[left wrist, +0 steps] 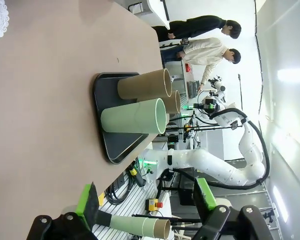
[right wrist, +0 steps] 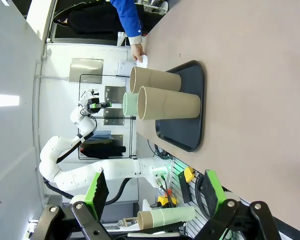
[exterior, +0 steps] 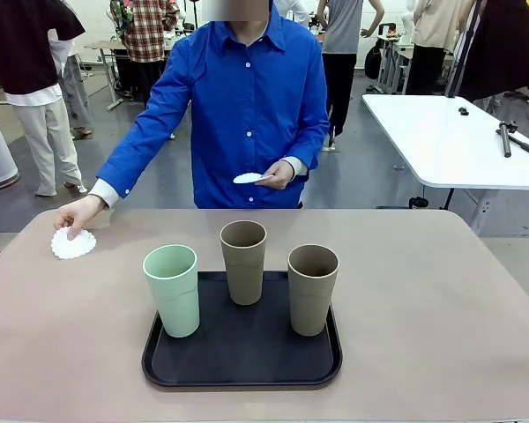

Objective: Place coasters on the table and set cups on them.
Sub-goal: Pick up one Reusable plastic cup and place it on a coaster set by the human.

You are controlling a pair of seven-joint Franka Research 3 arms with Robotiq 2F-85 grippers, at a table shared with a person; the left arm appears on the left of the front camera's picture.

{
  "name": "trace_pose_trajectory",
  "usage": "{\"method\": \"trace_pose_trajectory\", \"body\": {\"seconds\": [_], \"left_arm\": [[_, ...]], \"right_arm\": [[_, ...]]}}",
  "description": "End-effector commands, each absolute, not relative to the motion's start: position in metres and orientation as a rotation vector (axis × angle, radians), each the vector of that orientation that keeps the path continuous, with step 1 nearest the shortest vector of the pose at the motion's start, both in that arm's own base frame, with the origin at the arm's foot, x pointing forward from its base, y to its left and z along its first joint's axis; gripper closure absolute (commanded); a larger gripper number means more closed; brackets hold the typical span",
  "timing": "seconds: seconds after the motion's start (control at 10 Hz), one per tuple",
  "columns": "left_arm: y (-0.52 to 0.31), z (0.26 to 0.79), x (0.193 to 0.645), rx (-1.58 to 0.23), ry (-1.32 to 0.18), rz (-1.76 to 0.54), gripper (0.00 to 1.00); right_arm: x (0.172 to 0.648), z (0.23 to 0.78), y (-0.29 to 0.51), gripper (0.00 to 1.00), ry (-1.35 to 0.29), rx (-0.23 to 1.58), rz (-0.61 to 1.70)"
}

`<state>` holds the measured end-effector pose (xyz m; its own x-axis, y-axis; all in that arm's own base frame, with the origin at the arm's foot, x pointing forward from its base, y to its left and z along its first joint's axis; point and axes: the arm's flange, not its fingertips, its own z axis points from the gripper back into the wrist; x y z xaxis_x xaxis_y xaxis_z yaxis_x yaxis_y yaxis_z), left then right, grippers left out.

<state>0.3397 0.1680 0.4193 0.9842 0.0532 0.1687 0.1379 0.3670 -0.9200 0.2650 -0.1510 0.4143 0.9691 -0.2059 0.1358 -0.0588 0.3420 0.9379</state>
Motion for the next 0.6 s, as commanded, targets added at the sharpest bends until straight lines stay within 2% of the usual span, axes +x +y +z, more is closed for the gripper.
{"method": "trace_pose_trajectory", "body": {"seconds": [0.0,0.5], "left_arm": [[0.1673,0.4204,0.3400,-1.206,-0.185,-0.056,0.00],[0.1673,0.4204,0.3400,-1.206,-0.185,-0.056,0.00]], "right_arm": [[0.2653,0.4142,-0.1516,0.00,-0.252,1.226,-0.096],[0.2653,0.4142,-0.1516,0.00,-0.252,1.226,-0.096]]}}
